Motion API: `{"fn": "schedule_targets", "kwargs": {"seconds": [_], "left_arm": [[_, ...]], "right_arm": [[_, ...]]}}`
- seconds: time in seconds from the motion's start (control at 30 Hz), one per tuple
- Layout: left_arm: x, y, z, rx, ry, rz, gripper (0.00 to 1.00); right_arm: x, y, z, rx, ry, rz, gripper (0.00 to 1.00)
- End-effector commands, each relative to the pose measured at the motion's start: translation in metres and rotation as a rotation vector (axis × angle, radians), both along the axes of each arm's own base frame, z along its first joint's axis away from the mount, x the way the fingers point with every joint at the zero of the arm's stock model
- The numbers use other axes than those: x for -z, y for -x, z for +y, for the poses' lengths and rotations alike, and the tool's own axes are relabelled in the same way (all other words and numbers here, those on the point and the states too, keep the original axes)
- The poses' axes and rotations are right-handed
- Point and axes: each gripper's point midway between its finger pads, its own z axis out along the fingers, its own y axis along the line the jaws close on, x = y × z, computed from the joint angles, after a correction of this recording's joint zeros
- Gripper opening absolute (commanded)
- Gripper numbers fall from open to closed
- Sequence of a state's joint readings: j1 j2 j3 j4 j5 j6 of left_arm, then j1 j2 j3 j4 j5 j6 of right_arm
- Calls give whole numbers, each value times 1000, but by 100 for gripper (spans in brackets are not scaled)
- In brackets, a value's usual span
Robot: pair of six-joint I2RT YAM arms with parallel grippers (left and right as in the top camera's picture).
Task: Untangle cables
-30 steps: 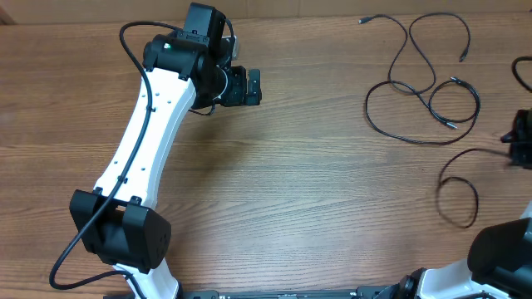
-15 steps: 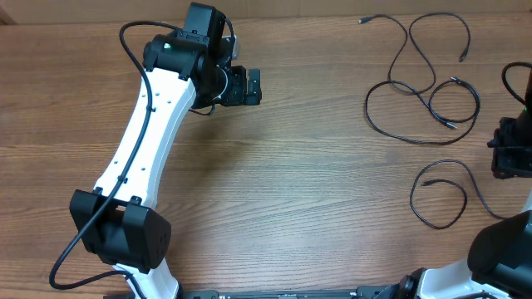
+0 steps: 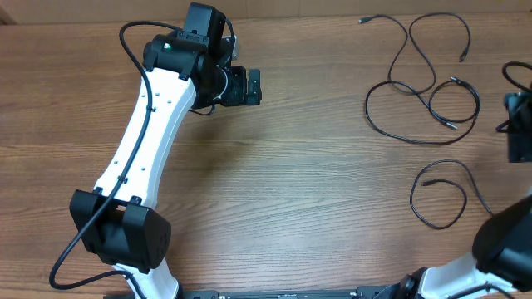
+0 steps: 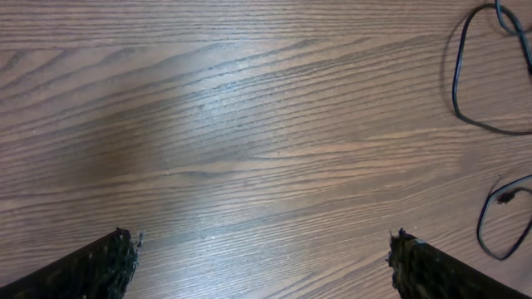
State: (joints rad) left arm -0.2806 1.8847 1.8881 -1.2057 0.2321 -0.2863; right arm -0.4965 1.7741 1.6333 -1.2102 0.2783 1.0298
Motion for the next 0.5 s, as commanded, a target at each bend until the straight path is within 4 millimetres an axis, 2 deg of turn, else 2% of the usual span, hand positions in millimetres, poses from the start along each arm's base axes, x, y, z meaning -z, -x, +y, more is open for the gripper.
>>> {"fn": "schedule_targets", "kwargs": {"seconds": [0.0, 0.13, 0.27, 0.37, 0.47], "left_arm": [[-9, -4, 4, -17, -17, -32, 100], [-8, -4, 4, -17, -18, -32, 100], [-8, -3, 5, -17, -19, -29, 99], [-8, -4, 5, -17, -19, -29, 99], [-8, -4, 4, -17, -19, -29, 99]], "right_arm": [[16, -25, -5, -388, -51, -10, 100], [3, -35, -43, -387, 85, -55, 100], [-9, -35, -79, -383, 219, -37, 100], [-9, -40, -95, -546, 307, 39, 100], [4, -40, -105, -688, 331, 132, 100]]}}
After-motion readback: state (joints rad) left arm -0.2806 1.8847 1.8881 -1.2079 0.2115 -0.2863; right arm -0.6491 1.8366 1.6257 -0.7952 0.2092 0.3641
